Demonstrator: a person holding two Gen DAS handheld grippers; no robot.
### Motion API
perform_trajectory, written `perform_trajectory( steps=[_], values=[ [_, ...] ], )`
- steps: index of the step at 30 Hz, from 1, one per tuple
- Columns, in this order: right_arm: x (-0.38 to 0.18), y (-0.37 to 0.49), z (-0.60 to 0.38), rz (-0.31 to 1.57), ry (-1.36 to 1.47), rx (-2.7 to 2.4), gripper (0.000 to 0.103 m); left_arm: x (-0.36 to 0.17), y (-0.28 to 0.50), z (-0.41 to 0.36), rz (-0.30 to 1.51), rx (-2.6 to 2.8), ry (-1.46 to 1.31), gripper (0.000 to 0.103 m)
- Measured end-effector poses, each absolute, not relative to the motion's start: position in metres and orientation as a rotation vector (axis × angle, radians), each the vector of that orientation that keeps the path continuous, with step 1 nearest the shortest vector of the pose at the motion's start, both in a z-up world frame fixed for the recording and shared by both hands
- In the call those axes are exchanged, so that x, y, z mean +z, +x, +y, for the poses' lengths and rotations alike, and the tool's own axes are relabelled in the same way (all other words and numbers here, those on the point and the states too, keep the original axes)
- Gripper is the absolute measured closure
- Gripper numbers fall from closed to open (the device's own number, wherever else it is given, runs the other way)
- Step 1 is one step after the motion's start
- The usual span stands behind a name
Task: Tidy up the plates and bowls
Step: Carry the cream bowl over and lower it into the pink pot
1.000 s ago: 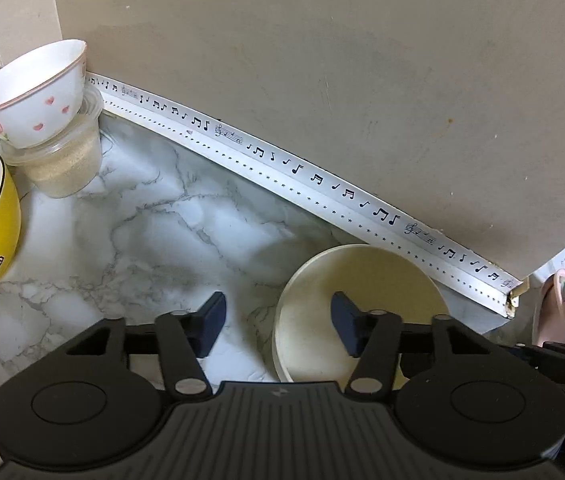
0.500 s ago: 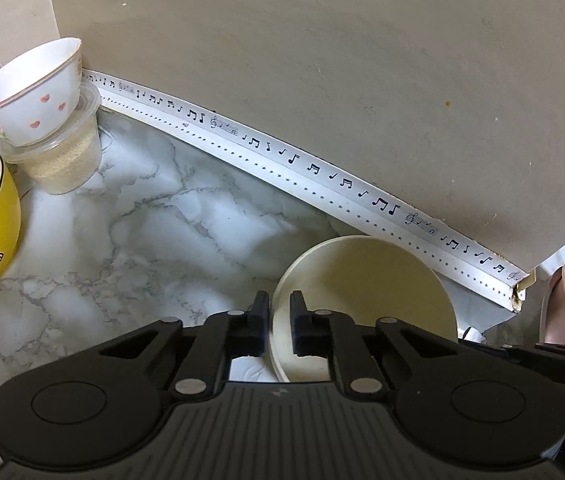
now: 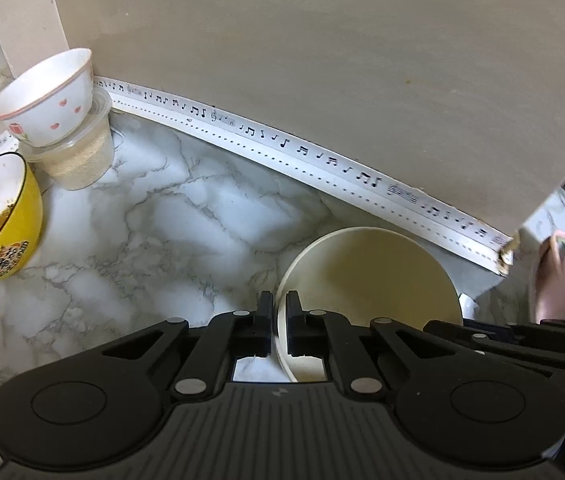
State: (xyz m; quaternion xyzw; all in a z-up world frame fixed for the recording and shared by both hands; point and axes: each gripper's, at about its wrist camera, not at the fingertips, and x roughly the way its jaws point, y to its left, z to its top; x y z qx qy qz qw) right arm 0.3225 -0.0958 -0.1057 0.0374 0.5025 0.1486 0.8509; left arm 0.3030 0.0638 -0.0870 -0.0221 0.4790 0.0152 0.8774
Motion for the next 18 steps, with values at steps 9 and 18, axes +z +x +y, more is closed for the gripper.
perform_trajectory(
  steps=[9,18],
  values=[
    [-0.074,0.294,-0.117,1.012,0.071,0.327,0.092,-0.052,0.271,0.041,0.96,0.016,-0.017,0.097],
    [-0.04,0.27,-0.149,0.959,0.067,0.322,0.092,-0.017,0.25,0.007,0.93,-0.022,0.012,0.097]
  ],
)
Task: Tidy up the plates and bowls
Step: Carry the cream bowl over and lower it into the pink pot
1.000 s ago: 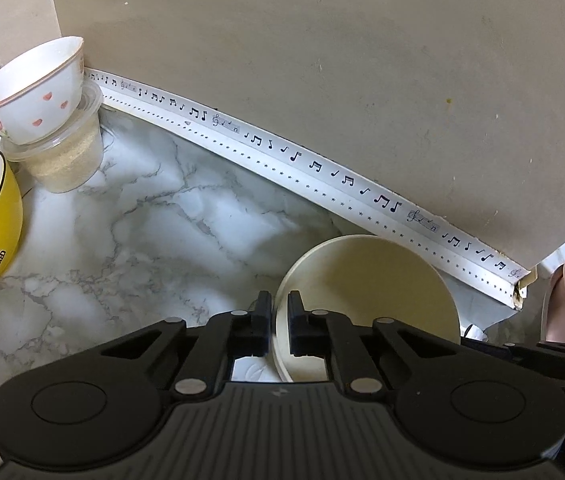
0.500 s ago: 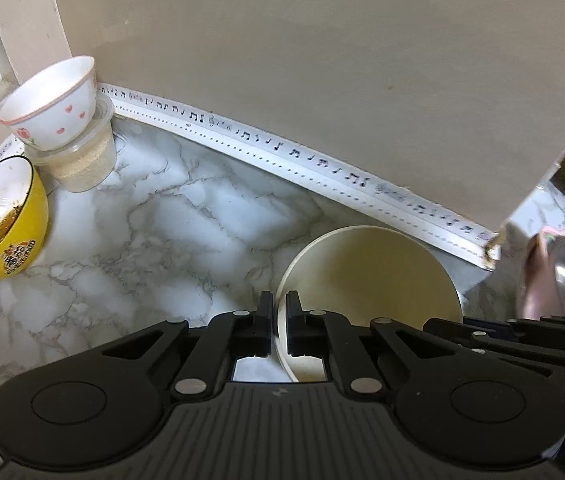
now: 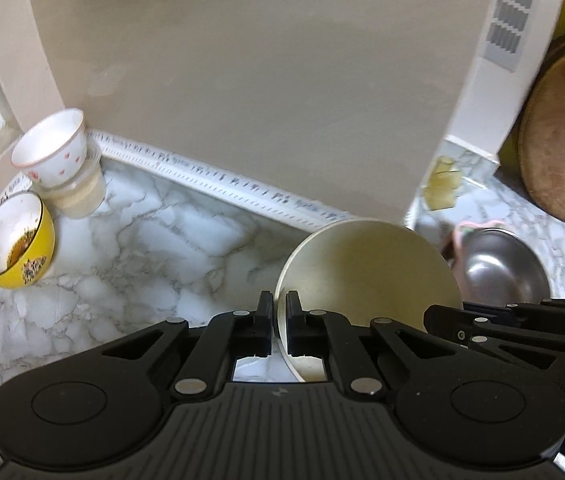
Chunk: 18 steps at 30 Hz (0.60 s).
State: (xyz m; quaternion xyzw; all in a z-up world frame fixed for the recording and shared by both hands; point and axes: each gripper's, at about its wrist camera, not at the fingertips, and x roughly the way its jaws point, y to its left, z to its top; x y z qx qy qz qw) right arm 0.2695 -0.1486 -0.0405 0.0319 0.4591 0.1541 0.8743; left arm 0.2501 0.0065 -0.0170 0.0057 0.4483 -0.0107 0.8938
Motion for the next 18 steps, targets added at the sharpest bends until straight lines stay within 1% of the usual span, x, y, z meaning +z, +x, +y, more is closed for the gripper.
perform_trajectory(
  steps=[12,18],
  values=[
    [0.0,0.252,-0.211,0.883,0.05,0.28,0.093,0.021,0.238,-0.063,0.851,-0.095,0.063,0.097],
    [0.005,0.254,-0.246,0.872,0.048,0.245,0.093,0.024,0.244,-0.103,0.842,-0.125,0.087,0.097]
  ],
)
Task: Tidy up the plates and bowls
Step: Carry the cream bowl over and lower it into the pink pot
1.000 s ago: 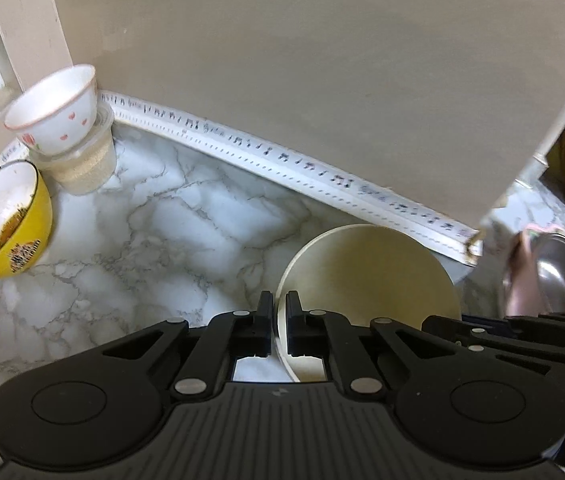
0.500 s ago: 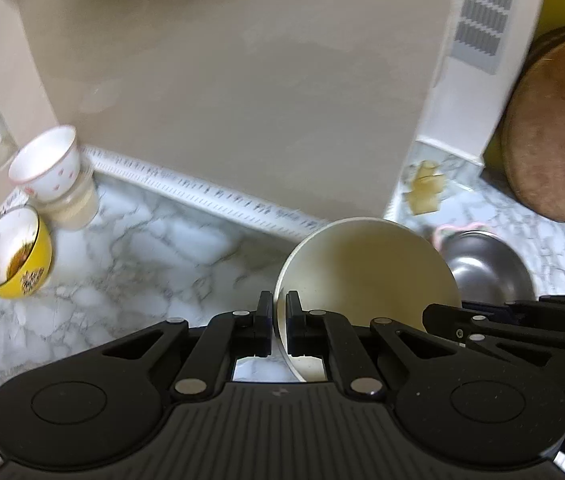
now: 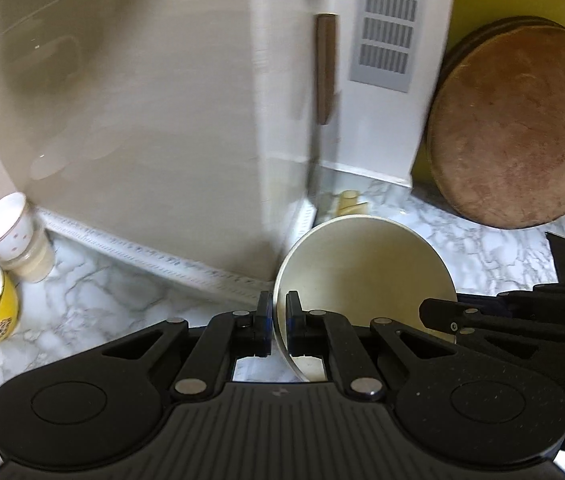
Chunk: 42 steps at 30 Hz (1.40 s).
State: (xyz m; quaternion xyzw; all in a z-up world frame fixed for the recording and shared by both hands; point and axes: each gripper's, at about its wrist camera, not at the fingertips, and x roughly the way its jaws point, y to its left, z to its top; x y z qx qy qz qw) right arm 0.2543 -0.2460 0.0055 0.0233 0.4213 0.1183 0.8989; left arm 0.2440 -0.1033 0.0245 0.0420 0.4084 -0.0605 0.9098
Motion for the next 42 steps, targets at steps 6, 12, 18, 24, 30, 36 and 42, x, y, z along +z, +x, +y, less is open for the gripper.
perform_trajectory(
  steps=[6,12,18,24,30,36,42],
  values=[
    [-0.001,0.263,-0.279,0.884,0.068,0.21,0.093,0.01,0.259,-0.136,0.869,-0.143,0.099,0.097],
    [-0.016,0.278,-0.302,0.917,0.085,0.185,0.093,-0.01,0.275,-0.16,0.907,-0.142,0.115,0.097],
    [-0.037,0.295,-0.312,0.955,0.098,0.187,0.093,-0.03,0.29,-0.172,0.957,-0.119,0.123,0.097],
    [-0.054,0.305,-0.313,0.984,0.091,0.194,0.093,-0.045,0.299,-0.177,0.981,-0.104,0.141,0.097],
    [-0.062,0.31,-0.314,1.011,0.084,0.201,0.093,-0.054,0.303,-0.18,1.001,-0.102,0.151,0.097],
    [-0.066,0.311,-0.314,1.023,0.081,0.206,0.093,-0.059,0.304,-0.18,1.013,-0.103,0.158,0.097],
    [-0.066,0.312,-0.314,1.02,0.083,0.202,0.092,-0.061,0.305,-0.18,1.014,-0.104,0.167,0.097]
  ],
)
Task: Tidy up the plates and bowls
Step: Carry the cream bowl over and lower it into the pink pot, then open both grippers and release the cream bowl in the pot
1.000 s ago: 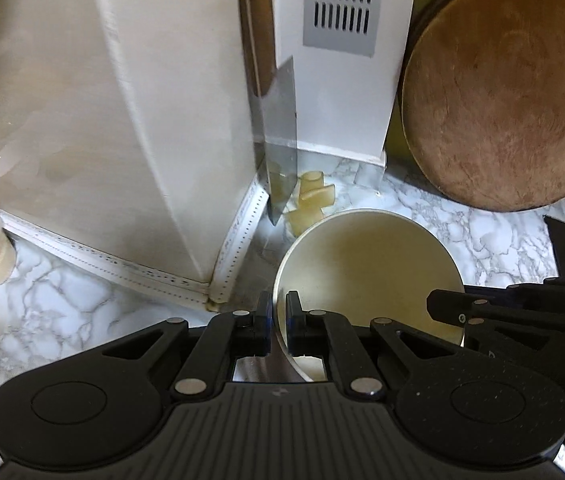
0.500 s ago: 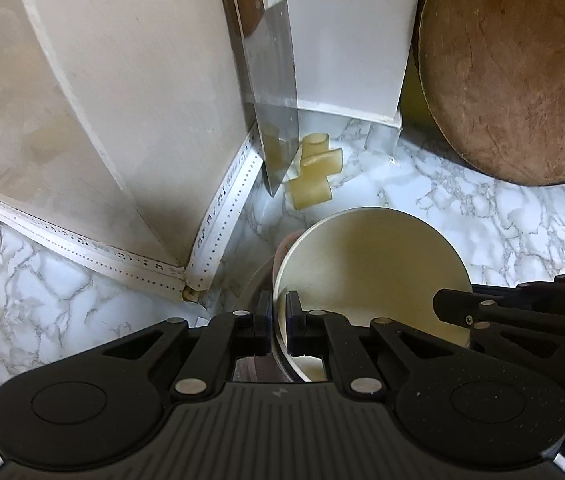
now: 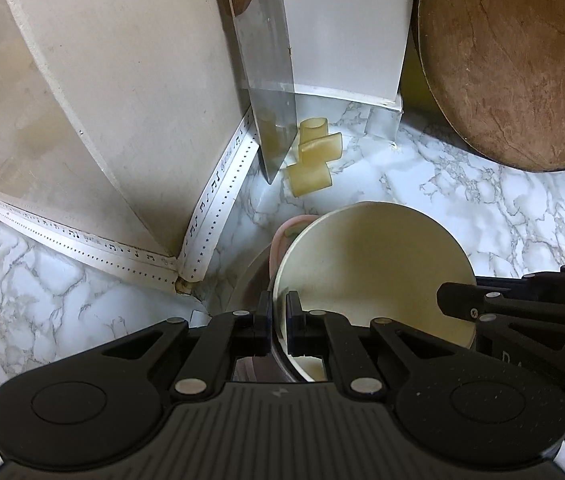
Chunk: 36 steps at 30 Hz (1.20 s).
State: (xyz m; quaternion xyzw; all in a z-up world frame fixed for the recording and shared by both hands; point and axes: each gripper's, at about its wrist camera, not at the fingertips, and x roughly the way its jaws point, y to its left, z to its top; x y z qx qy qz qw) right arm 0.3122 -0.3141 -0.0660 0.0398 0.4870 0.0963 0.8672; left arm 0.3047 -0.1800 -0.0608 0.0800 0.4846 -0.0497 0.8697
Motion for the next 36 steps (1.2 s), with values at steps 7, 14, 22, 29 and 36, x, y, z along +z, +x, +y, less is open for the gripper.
perform_trajectory(
  steps=[7,14,22,29,36],
  values=[
    [-0.066,0.313,-0.314,1.029,0.09,0.198,0.092,-0.061,0.305,-0.181,1.012,-0.104,0.179,0.097],
    [-0.067,0.311,-0.316,1.034,0.111,0.207,0.089,-0.057,0.301,-0.178,0.998,-0.128,0.176,0.097],
    [-0.059,0.298,-0.32,1.014,0.124,0.229,0.078,-0.048,0.287,-0.17,0.977,-0.184,0.143,0.097],
    [-0.047,0.28,-0.321,0.971,0.125,0.251,0.058,-0.034,0.266,-0.168,0.935,-0.228,0.125,0.096],
    [-0.033,0.259,-0.32,0.917,0.121,0.267,0.049,-0.02,0.245,-0.162,0.898,-0.255,0.096,0.096]
  ],
)
